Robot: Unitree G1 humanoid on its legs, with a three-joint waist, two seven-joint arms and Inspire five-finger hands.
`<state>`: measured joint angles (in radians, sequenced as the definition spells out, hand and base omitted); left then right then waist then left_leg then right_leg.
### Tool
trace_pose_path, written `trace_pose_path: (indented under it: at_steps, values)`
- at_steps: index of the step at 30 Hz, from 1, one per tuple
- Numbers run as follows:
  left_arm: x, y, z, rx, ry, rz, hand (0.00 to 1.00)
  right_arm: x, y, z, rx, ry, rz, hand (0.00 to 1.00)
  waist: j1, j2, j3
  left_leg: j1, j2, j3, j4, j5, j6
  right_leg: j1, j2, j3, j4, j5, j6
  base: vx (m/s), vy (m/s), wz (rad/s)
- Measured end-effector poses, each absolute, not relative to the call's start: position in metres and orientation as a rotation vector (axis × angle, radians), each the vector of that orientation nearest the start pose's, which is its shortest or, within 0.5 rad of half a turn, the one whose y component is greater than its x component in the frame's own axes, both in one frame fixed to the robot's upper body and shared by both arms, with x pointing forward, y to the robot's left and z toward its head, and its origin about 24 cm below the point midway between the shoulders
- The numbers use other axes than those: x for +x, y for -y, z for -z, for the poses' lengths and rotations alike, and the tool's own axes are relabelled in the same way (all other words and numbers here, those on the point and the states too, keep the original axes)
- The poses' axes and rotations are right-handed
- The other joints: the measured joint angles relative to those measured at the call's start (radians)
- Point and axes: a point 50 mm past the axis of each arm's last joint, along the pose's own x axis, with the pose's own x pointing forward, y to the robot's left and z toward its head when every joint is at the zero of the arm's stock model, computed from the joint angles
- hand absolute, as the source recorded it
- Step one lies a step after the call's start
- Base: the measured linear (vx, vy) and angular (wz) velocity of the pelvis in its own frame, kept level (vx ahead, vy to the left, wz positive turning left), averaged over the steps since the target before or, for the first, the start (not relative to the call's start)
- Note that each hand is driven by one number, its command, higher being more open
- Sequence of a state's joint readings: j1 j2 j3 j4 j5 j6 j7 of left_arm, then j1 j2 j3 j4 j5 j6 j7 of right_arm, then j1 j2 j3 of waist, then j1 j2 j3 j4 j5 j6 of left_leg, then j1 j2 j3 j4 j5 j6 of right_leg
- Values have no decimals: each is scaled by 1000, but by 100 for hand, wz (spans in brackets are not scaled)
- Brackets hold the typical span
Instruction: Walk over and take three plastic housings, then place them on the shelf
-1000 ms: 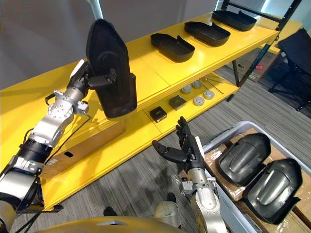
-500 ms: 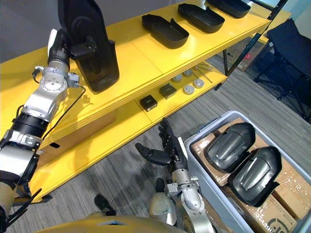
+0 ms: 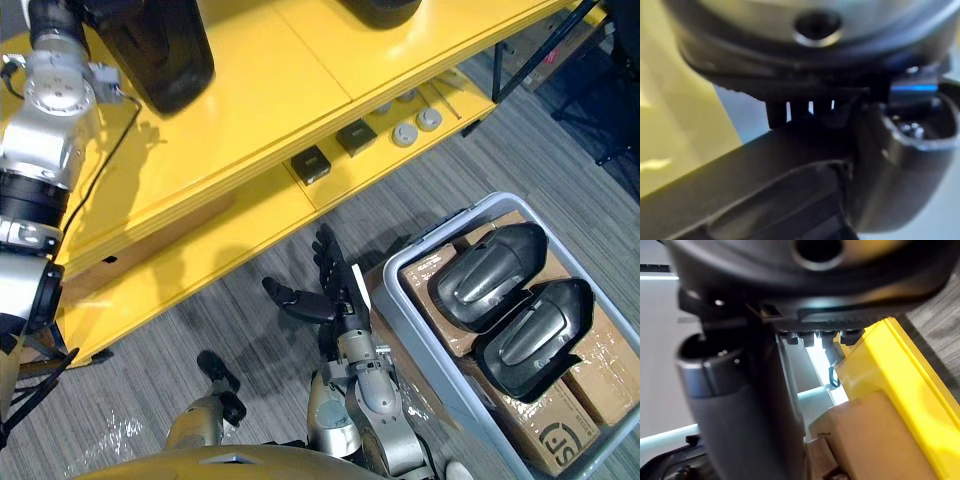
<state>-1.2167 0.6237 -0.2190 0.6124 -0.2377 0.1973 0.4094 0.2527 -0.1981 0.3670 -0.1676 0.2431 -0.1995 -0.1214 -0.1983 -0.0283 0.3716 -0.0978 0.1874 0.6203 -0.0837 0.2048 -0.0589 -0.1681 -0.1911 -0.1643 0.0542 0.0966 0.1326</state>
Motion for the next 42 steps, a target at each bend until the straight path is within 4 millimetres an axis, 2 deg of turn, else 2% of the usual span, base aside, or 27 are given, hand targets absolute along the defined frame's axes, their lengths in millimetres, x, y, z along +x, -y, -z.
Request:
trace_pose_path:
  at_steps: [7, 10, 13, 14, 17, 21, 24, 34, 37, 38, 42]
  values:
    - [387, -230, -336, 264, 448, -519, 100, 196, 105, -44, 163, 73, -206, 100, 7, -17, 42, -5, -1, -10, 0, 1, -1, -5, -2, -3, 16, -9, -6, 8, 5, 3]
    - [390, -241, -326, 267, 370, -553, 100, 196, 104, -48, 168, 89, -211, 100, 9, -18, 59, -5, -1, -12, 0, 1, -1, -5, -3, -5, 20, -12, -5, 2, 3, 2]
    - [393, -249, -313, 183, 284, -544, 100, 198, 103, -50, 168, 100, -216, 100, 9, -28, 72, -4, -1, -12, 0, 1, -1, -10, -5, -5, 34, -19, -5, 0, 0, 0]
    - [396, -251, -304, 219, 246, -536, 0, 198, 103, -51, 168, 101, -216, 100, 10, -27, 73, -3, -3, -11, 1, 1, -1, -10, -7, -4, 34, -20, -5, 32, 12, -1]
    - [395, -252, -300, 273, 237, -520, 0, 199, 103, -53, 168, 111, -219, 100, 11, -24, 74, 2, -3, -7, 1, 0, -1, -10, -7, 0, 37, -20, -5, 8, 4, -3]
    - [389, -274, -300, 302, 213, -505, 0, 199, 103, -52, 162, 97, -219, 100, 9, -11, 82, 4, 0, -5, 14, -6, -2, -9, -8, 1, 45, -24, -5, 0, 0, 0]
    - [387, -282, -294, 300, 192, -498, 0, 199, 103, -51, 157, 96, -223, 100, 12, -10, 81, 10, -1, -6, 26, -13, -1, 2, -13, 0, 47, -27, -4, 0, 0, 0]
    - [386, -290, -269, 307, 114, -456, 0, 198, 106, -48, 128, 75, -240, 100, 18, -2, 77, 39, -4, -3, 28, -23, -6, 38, -15, -1, 30, -25, 1, 0, 0, 0]
    - [386, -292, -256, 315, 72, -414, 0, 197, 108, -47, 116, 70, -249, 100, 18, 20, 64, 41, -4, -4, 28, -24, -7, 42, -16, -2, 28, -25, 1, 0, 0, 0]
    - [386, -292, -252, 318, 60, -405, 100, 197, 108, -47, 114, 68, -254, 100, 17, 27, 60, 41, -3, -4, 28, -24, -7, 42, -15, -3, 28, -25, 1, 0, 0, 0]
    - [385, -295, -236, 336, 11, -366, 100, 194, 109, -44, 100, 58, -261, 100, 18, 47, 43, 49, -4, -4, 27, -24, -7, 49, -16, -3, 28, -25, 2, 0, 0, 0]
